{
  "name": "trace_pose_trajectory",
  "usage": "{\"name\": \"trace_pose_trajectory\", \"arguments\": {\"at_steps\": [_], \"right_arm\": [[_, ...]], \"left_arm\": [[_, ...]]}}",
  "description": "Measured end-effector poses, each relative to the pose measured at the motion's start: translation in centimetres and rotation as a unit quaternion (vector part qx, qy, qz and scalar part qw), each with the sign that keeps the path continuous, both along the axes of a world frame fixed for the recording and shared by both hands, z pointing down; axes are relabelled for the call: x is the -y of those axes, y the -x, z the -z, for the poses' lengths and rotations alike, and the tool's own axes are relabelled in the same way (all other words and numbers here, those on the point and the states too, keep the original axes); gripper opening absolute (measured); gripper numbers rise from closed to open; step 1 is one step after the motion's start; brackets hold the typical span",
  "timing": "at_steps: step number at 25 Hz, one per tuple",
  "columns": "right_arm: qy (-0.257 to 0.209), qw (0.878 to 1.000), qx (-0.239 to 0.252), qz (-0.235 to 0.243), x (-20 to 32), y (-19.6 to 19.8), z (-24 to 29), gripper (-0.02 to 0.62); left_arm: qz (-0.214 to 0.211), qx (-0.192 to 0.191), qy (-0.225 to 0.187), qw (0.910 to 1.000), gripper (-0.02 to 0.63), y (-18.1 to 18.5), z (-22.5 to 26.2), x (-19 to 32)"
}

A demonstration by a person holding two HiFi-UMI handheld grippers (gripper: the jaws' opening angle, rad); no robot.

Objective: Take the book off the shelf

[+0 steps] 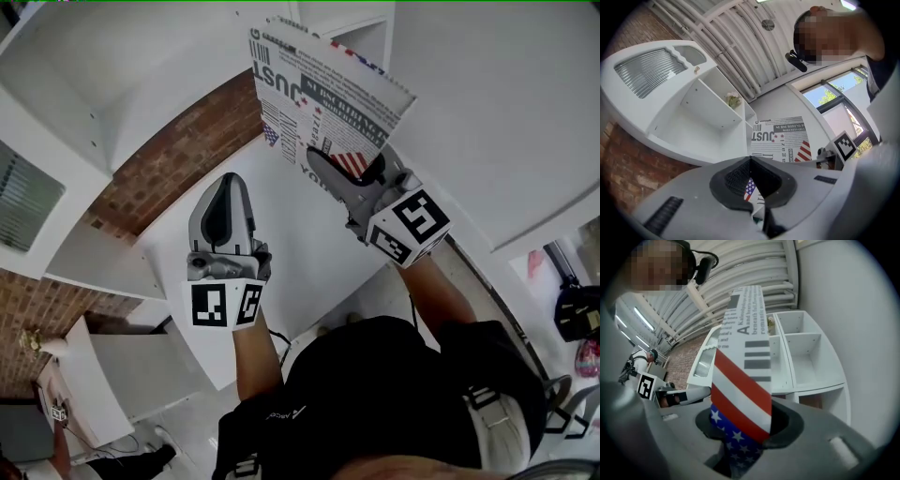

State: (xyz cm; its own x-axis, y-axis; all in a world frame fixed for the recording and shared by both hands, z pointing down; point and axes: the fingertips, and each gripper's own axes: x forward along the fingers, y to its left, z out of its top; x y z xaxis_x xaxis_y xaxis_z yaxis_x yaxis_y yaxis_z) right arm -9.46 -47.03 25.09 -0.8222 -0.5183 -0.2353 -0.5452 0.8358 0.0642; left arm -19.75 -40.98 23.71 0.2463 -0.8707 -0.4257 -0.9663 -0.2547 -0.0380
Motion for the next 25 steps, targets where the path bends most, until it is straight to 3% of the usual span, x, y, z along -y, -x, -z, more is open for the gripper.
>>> {"name": "trace_pose_trajectory", "arguments": {"at_steps": [8,25], "right_arm": [[-0.002,1.0,-0.007,-0.001,-0.8,-0.4,-4.7,0.158],[0.012,1.0,-0.018,0.001,0.5,-0.2,-5.4,0.158]], "left_arm": [[0.005,0.01,0.006,0.9999,-0.003,-0.6,-2.2,0.0],[0.011,0.019,0.017,0.9996,-0.003,-0.8,-2.4,1.1]]}}
